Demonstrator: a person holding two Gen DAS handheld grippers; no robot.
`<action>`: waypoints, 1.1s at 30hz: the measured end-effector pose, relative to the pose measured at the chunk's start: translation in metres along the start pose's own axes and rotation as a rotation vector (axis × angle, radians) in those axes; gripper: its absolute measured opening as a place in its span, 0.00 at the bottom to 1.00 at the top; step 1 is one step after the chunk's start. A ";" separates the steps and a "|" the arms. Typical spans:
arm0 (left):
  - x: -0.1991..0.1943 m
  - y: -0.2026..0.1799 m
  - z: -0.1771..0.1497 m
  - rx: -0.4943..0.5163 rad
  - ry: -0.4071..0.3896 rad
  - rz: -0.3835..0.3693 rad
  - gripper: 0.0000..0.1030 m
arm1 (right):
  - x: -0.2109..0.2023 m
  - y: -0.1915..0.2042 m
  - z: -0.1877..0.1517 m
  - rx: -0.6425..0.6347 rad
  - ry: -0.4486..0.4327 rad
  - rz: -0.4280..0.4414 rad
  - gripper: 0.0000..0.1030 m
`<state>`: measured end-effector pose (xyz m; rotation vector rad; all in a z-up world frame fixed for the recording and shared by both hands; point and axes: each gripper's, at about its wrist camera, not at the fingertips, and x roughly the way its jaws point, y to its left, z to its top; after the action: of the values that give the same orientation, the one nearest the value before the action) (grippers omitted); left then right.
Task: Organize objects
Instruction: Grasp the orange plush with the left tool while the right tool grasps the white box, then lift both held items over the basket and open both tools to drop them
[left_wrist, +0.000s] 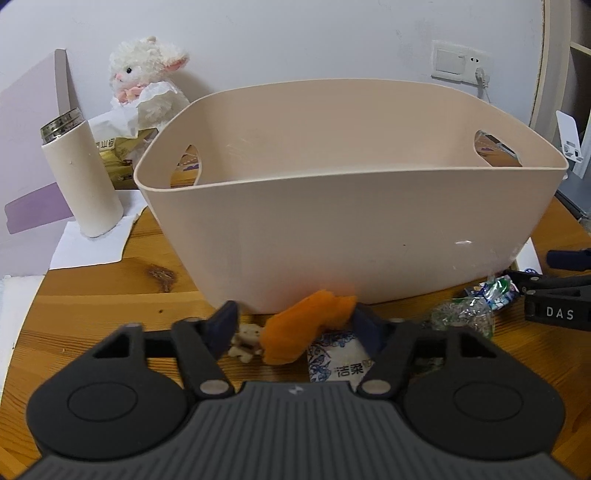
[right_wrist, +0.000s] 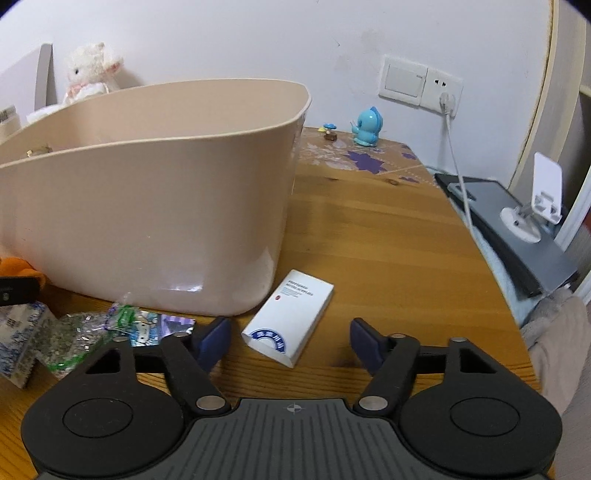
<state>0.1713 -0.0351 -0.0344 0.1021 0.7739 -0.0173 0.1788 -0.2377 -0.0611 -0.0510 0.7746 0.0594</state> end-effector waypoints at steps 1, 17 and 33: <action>0.000 -0.001 0.000 0.001 0.003 -0.008 0.54 | -0.001 -0.001 0.000 0.011 0.000 0.017 0.56; -0.016 0.009 -0.003 -0.023 0.002 -0.094 0.10 | -0.037 -0.011 -0.011 0.063 0.008 0.060 0.29; -0.083 0.029 0.004 -0.045 -0.107 -0.143 0.10 | -0.140 0.001 -0.002 0.031 -0.174 0.133 0.29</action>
<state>0.1161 -0.0080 0.0286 0.0029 0.6731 -0.1405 0.0777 -0.2418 0.0352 0.0350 0.6039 0.1764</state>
